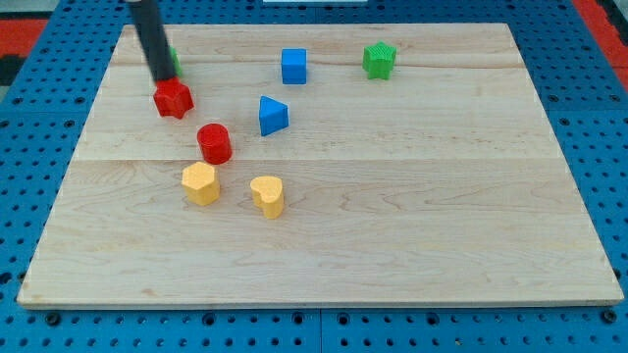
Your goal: Move the red star parallel to the bottom of the green circle
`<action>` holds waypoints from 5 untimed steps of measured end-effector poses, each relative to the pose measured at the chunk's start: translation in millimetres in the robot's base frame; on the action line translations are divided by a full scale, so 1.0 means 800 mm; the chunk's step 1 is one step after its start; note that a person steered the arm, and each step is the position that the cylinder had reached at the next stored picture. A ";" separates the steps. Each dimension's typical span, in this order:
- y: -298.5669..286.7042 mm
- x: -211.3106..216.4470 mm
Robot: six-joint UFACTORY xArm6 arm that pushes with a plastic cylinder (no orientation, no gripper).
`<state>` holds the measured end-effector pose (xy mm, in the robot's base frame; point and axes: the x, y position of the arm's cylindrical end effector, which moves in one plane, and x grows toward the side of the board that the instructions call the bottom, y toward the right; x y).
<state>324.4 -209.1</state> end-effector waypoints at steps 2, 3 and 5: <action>0.014 -0.052; 0.051 -0.008; 0.026 0.020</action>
